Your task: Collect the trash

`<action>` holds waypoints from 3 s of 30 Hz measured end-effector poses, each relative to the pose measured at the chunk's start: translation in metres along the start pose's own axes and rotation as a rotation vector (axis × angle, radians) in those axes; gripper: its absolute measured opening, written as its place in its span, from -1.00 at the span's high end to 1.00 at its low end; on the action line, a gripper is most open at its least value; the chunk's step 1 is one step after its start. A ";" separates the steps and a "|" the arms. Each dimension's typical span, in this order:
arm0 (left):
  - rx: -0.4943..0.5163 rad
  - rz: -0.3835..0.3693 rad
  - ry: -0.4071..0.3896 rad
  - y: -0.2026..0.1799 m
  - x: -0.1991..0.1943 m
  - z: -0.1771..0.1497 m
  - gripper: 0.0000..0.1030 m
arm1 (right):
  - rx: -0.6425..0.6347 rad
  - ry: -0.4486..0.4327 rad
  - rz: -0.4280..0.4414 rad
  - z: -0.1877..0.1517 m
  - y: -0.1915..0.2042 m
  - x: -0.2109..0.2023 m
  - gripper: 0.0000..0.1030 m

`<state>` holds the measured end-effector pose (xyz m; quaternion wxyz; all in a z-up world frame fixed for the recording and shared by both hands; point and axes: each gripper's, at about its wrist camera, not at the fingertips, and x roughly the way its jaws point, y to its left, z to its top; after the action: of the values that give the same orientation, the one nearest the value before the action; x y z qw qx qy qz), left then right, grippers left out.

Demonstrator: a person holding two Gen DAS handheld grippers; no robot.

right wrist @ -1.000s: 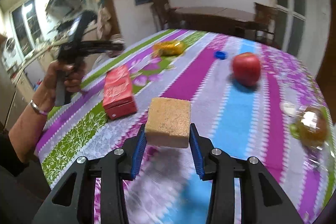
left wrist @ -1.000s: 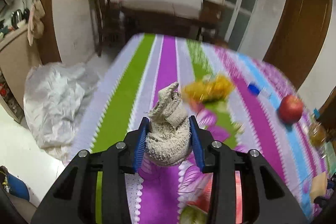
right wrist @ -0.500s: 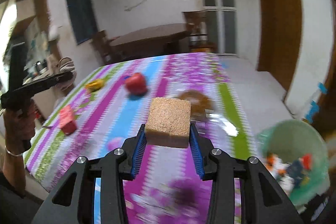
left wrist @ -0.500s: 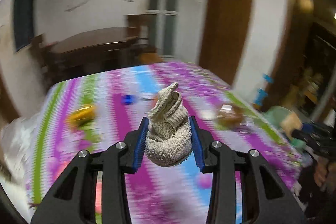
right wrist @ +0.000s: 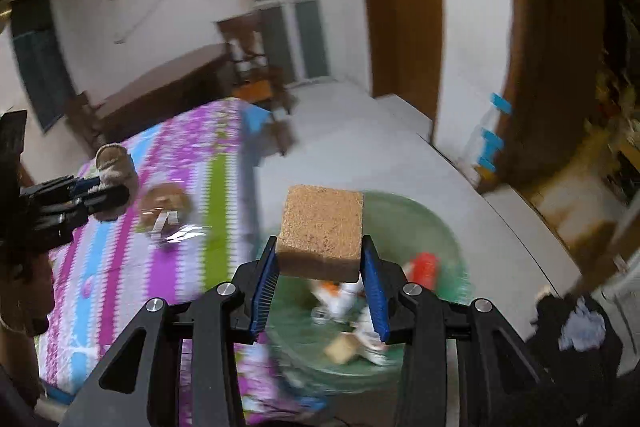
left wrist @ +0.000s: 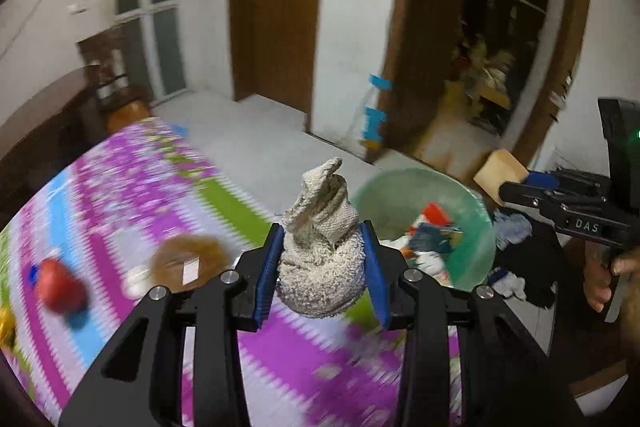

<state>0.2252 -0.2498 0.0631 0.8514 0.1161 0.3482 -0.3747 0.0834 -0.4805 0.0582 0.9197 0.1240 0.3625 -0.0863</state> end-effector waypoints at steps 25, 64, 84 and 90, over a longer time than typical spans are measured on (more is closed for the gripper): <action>0.178 -0.026 0.178 -0.115 0.148 0.009 0.27 | 0.024 0.219 -0.121 -0.011 -0.069 0.079 0.20; 0.116 0.043 -0.105 -0.097 0.024 -0.035 -0.73 | 0.170 -0.365 -0.337 -0.107 -0.026 -0.094 -0.90; 0.158 0.021 -0.271 -0.115 -0.043 -0.096 -0.89 | 0.080 -0.406 -0.501 -0.174 0.032 -0.117 -0.90; 0.187 0.015 -0.242 -0.125 -0.034 -0.097 -0.89 | 0.068 -0.396 -0.529 -0.174 0.025 -0.115 -0.90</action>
<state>0.0702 -0.2727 0.0228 0.8754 0.1513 0.2057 -0.4104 -0.1057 -0.3986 0.0184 0.9133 0.0367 0.1930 -0.3567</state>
